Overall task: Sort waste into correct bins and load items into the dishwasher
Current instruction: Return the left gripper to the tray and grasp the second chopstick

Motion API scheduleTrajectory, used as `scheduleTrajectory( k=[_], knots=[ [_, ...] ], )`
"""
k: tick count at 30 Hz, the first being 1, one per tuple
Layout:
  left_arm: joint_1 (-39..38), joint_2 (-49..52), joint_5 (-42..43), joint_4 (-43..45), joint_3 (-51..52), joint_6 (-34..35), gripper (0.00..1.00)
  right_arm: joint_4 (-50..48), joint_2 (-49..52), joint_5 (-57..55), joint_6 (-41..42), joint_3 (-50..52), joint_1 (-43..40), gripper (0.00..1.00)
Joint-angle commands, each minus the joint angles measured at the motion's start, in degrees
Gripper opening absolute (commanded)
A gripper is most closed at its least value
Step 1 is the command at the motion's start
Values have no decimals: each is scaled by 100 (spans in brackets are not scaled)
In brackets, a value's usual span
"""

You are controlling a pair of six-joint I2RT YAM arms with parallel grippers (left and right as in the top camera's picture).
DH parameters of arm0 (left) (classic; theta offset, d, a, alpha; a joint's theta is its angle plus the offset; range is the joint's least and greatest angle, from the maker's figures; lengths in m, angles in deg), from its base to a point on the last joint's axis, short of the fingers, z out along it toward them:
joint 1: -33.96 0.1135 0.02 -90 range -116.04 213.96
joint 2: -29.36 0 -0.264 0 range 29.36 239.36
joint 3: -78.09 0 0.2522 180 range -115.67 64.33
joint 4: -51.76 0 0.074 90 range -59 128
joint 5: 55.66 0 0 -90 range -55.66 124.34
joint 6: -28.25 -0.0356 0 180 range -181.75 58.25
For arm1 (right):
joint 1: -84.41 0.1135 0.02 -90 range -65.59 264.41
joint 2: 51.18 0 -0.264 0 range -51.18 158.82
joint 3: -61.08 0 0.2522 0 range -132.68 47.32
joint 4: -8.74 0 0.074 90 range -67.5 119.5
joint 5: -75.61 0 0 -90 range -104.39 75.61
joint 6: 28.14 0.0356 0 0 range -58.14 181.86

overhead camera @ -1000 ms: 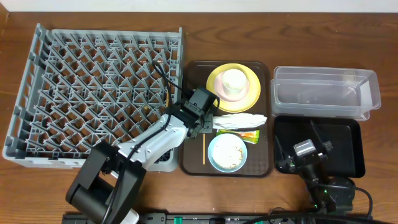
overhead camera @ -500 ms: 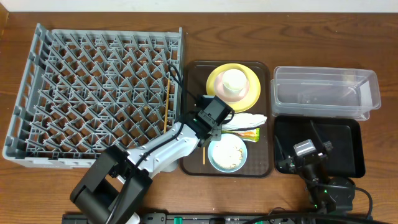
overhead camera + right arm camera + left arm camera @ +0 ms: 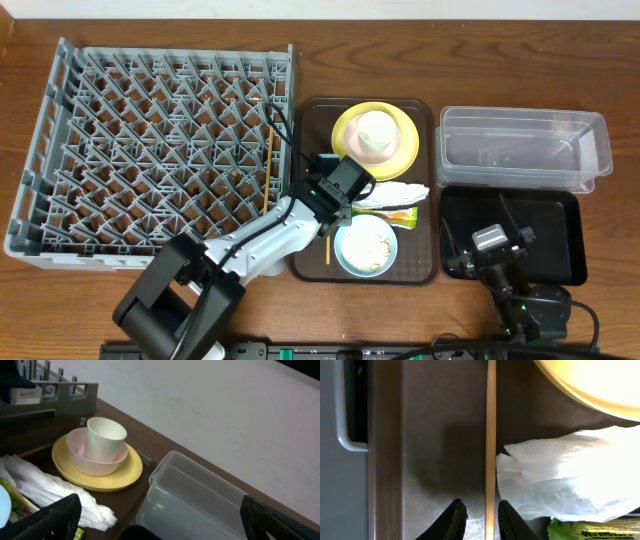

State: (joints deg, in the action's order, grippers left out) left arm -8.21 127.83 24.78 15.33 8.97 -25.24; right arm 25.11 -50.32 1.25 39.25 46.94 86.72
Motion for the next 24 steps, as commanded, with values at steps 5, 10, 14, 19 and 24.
scheduleTrajectory(
  k=[5, 10, 14, 19, 24],
  knots=[
    [-2, 323, 11, 61, 74, 136, 26, 24, -11, 26, 74, 7, -52, 99],
    [-4, 450, 15, 96, 74, 160, 25, 24, -11, 26, 72, 7, -52, 99],
    [-2, 450, 122, 111, 74, 157, 20, 24, -11, 26, 74, 7, -52, 99],
    [-2, 450, 120, 114, 74, 155, 10, 24, -11, 26, 72, 7, -52, 99],
    [-2, 450, 120, 114, 70, 153, 8, 24, -11, 26, 74, 7, -52, 99]
  ],
)
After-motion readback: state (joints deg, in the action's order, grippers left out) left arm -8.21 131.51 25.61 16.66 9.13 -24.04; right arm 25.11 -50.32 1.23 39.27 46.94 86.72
